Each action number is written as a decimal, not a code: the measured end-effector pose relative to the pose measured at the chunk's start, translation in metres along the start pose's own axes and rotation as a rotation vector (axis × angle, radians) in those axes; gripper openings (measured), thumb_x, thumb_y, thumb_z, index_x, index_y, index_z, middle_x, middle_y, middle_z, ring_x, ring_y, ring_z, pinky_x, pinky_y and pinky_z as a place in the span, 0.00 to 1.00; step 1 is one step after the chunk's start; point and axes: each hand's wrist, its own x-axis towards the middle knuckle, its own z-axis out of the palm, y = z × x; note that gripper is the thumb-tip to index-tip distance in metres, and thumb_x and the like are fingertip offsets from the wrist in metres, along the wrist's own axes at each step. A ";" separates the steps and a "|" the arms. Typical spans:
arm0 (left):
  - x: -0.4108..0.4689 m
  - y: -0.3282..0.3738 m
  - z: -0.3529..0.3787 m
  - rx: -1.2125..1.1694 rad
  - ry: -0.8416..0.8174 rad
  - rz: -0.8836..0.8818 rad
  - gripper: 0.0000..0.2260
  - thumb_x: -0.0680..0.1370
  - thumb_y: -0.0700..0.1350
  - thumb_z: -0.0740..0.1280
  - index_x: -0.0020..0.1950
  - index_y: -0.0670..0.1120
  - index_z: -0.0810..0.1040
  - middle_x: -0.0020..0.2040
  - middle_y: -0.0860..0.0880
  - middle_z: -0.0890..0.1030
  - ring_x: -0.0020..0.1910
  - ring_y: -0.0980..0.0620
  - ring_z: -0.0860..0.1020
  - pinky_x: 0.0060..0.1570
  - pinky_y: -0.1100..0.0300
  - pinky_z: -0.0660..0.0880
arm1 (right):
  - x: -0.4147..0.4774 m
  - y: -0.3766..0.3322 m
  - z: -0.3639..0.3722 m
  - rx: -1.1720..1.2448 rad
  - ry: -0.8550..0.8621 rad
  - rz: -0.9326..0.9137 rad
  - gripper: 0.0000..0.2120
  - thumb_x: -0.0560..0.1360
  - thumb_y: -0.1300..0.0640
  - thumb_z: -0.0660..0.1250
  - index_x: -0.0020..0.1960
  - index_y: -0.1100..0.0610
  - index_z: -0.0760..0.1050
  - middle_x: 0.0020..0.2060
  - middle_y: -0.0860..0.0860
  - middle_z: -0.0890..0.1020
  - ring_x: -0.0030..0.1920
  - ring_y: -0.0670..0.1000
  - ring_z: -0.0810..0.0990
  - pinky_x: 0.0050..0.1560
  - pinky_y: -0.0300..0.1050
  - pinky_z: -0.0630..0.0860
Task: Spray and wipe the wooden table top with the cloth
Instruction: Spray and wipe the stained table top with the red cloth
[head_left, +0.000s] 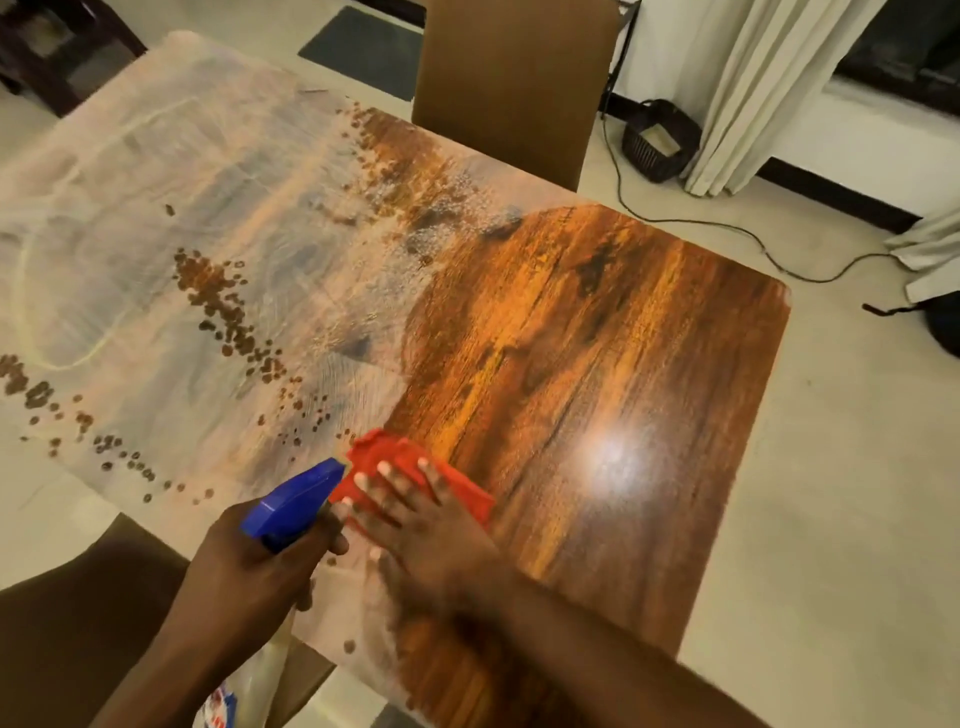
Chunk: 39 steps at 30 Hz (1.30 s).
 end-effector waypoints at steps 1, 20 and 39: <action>0.000 -0.005 -0.002 0.010 -0.013 -0.004 0.06 0.81 0.47 0.71 0.52 0.46 0.85 0.39 0.44 0.88 0.29 0.42 0.83 0.40 0.46 0.84 | -0.015 -0.017 0.009 0.020 -0.006 -0.022 0.31 0.89 0.39 0.44 0.88 0.45 0.41 0.88 0.51 0.43 0.86 0.56 0.34 0.82 0.66 0.31; -0.030 -0.082 -0.071 -0.085 0.038 -0.067 0.13 0.77 0.50 0.74 0.45 0.40 0.83 0.28 0.39 0.81 0.30 0.37 0.82 0.38 0.47 0.81 | -0.048 0.134 -0.039 0.173 0.245 0.921 0.35 0.84 0.33 0.35 0.88 0.43 0.36 0.88 0.51 0.38 0.87 0.58 0.35 0.84 0.69 0.39; -0.020 -0.123 -0.114 -0.109 0.199 0.047 0.06 0.80 0.45 0.71 0.51 0.43 0.84 0.35 0.48 0.87 0.29 0.46 0.83 0.37 0.49 0.82 | -0.072 -0.136 0.073 -0.067 0.038 0.066 0.30 0.88 0.43 0.56 0.88 0.45 0.56 0.88 0.47 0.57 0.87 0.55 0.53 0.82 0.64 0.50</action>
